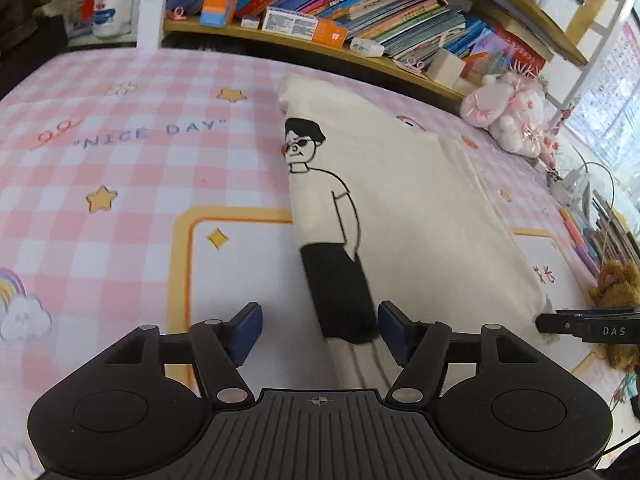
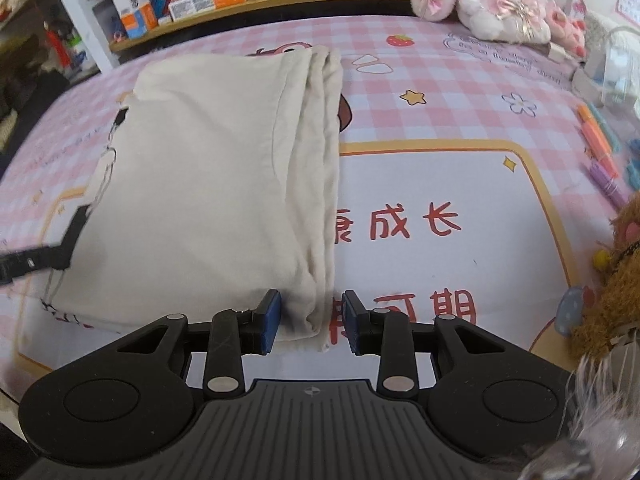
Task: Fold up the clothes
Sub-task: 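Move both tools to the shirt's end and grasp it with the right tool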
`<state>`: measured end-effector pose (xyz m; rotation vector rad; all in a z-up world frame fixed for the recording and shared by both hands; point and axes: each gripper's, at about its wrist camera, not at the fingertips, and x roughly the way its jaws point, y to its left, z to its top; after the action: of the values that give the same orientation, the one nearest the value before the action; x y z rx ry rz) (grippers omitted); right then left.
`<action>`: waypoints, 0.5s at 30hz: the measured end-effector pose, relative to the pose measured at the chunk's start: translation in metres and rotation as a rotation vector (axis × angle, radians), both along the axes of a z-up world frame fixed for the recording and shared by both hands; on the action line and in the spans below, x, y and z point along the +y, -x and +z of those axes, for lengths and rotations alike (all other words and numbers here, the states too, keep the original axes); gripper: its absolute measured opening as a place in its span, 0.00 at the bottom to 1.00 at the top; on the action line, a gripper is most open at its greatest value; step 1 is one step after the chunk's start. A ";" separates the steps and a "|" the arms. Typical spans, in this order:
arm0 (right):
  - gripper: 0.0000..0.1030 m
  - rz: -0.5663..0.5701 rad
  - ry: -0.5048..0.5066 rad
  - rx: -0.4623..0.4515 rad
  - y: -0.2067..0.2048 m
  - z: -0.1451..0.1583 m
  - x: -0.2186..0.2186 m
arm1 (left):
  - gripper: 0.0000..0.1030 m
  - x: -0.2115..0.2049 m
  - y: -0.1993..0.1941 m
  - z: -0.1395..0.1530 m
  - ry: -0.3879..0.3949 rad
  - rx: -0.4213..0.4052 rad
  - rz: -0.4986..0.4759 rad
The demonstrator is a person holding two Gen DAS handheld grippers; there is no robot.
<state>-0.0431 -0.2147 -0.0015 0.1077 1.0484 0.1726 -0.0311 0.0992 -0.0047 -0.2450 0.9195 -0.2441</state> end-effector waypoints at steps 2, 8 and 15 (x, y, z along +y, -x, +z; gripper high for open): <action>0.29 -0.002 -0.049 0.008 -0.001 0.001 -0.009 | 0.63 -0.003 0.004 -0.001 0.015 0.009 0.032; 0.30 -0.016 -0.221 0.077 -0.005 -0.004 -0.037 | 0.63 -0.015 0.019 -0.002 0.032 0.023 0.117; 0.29 -0.015 -0.364 0.121 -0.009 -0.011 -0.051 | 0.18 -0.023 0.032 -0.006 0.098 0.033 0.216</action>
<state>-0.0344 -0.2661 -0.0129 0.4597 1.1277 0.3455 -0.0629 0.0766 -0.0112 -0.4371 0.9069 -0.0854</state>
